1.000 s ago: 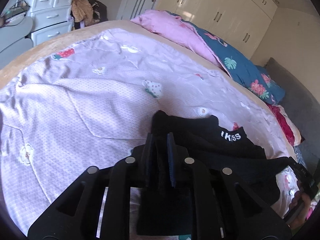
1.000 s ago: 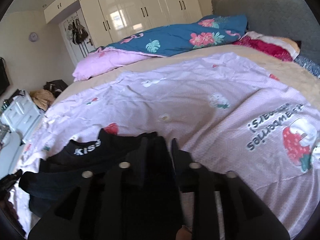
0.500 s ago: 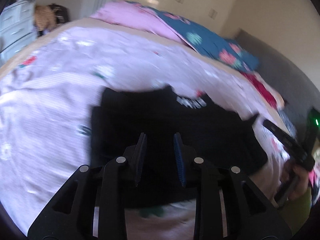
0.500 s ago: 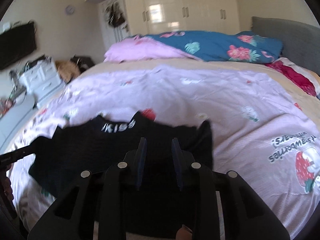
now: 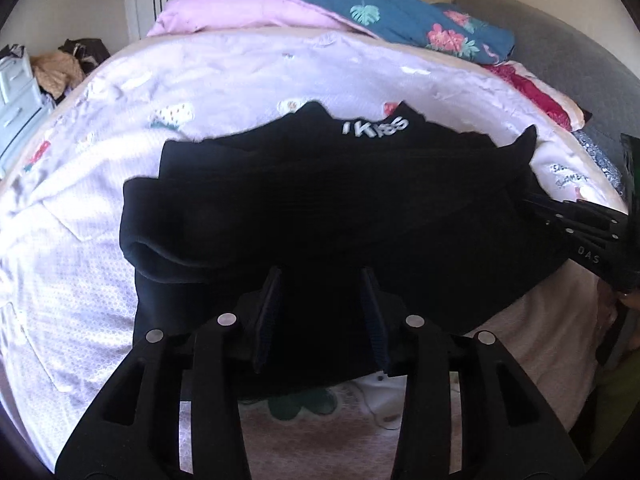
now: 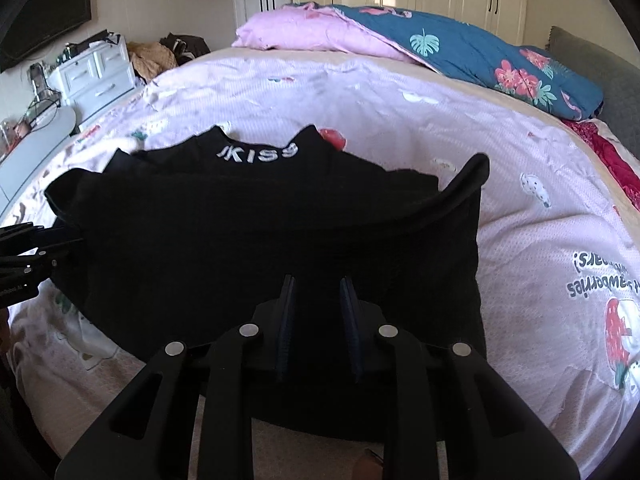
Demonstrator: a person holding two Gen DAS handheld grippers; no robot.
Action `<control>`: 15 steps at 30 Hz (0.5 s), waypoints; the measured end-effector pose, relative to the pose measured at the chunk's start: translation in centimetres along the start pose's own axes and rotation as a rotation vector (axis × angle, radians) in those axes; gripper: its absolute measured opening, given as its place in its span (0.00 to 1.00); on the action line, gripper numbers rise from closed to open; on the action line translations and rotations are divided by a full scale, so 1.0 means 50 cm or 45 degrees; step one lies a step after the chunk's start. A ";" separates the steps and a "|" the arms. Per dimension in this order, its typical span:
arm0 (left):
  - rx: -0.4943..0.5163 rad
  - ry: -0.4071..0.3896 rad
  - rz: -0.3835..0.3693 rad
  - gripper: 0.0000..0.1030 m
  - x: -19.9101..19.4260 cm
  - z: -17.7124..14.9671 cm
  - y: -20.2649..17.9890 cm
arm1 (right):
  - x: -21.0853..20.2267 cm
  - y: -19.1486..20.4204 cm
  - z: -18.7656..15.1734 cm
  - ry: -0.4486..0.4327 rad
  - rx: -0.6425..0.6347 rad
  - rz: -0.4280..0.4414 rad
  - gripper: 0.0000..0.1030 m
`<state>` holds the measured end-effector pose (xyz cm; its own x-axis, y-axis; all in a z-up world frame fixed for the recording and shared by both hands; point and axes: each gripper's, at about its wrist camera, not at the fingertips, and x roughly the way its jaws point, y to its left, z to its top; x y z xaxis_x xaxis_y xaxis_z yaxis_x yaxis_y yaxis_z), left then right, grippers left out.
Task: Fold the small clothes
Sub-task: 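Fold the hem over toward the collar with both grippers and lay it down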
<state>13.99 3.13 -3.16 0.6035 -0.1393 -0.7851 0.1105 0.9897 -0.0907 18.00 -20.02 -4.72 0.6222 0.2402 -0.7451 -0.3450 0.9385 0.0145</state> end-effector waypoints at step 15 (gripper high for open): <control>-0.079 -0.063 0.048 0.33 0.041 0.043 0.054 | 0.084 -0.045 0.060 0.007 0.121 0.023 0.21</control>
<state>17.23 5.44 -3.67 0.6449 -0.1021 -0.7574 0.0388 0.9941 -0.1010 23.52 -20.38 -5.87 0.6123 0.2564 -0.7479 -0.2876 0.9534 0.0914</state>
